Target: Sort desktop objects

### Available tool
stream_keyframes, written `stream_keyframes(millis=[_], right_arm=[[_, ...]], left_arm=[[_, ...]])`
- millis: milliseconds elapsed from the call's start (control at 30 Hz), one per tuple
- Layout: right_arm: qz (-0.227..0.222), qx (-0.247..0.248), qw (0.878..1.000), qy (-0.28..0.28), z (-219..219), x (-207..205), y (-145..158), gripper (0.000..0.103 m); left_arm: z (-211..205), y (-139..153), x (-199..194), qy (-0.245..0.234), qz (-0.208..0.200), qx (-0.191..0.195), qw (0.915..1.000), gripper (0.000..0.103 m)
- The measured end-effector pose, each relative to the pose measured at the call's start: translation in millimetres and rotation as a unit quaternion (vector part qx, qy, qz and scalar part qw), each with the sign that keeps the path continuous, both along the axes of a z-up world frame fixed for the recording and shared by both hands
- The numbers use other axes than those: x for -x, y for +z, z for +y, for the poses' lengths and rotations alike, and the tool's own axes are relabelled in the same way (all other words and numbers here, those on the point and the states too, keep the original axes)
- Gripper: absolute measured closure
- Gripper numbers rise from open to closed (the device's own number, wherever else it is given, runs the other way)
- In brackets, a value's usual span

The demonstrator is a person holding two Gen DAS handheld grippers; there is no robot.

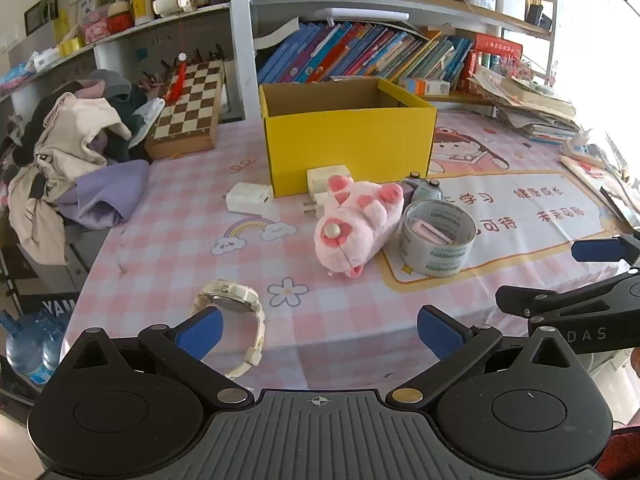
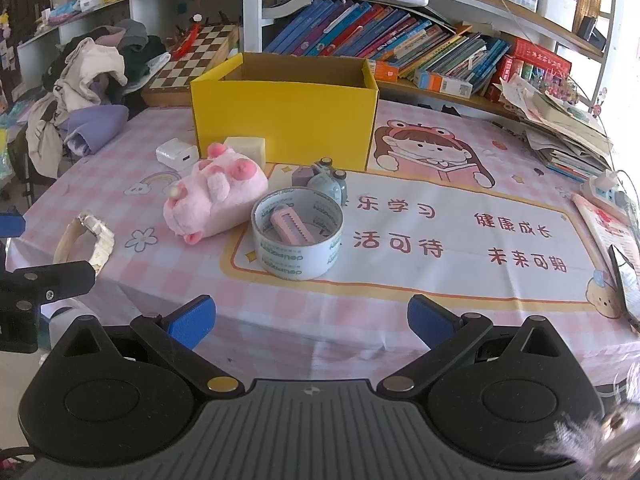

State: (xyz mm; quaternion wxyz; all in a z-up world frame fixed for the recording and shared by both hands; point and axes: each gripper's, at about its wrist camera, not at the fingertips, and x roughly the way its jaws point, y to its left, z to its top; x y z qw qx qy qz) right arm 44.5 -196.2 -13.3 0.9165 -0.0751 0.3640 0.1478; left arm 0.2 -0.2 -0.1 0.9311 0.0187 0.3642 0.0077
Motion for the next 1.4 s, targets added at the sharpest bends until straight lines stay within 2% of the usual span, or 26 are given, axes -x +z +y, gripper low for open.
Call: stream_keyframes(millis=[1400], right_arm=[[0.001, 0.013, 1.0, 0.005, 7.6, -0.1, 0.1, 0.0]], left_arm=[[3.7, -4.2, 0.6, 0.009, 0.012, 0.004, 0.9999, 0.0]])
